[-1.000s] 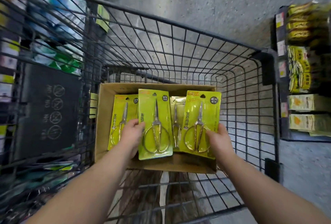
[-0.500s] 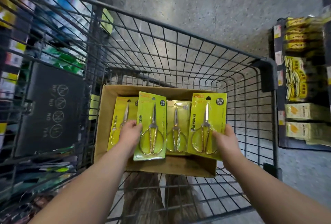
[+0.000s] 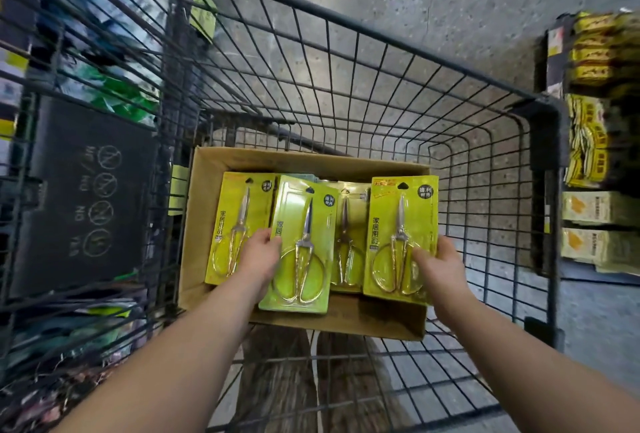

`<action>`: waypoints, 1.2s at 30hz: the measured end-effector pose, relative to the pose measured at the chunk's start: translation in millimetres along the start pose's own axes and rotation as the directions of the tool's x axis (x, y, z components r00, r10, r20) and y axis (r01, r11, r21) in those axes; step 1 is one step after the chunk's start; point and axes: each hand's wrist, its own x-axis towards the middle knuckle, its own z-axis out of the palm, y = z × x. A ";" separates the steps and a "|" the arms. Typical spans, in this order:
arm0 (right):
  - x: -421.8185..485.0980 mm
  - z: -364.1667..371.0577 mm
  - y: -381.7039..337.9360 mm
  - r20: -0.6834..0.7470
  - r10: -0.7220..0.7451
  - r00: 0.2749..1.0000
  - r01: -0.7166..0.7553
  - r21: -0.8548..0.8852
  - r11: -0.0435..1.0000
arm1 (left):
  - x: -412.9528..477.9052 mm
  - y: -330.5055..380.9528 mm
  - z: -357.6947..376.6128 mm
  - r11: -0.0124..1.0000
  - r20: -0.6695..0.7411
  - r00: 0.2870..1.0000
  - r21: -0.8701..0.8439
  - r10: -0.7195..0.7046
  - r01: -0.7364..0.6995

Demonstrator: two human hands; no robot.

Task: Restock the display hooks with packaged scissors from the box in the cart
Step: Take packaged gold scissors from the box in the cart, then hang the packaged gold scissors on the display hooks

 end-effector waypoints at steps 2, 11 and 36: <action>-3.8 -0.5 -4.0 0.008 -0.016 1.000 0.016 -0.001 1.000 | -2.8 3.2 -7.3 1.000 -0.011 1.000 0.019 0.011 -0.011; -48.7 -2.1 -51.0 -0.020 -0.114 0.993 0.115 0.018 0.993 | -36.3 37.1 -64.8 0.992 -0.046 0.991 -0.004 0.123 -0.123; -190.0 -40.9 -114.3 0.492 -0.565 0.663 0.637 0.025 0.770 | -248.0 1.1 -122.4 0.795 -0.501 0.854 -0.457 0.140 -0.399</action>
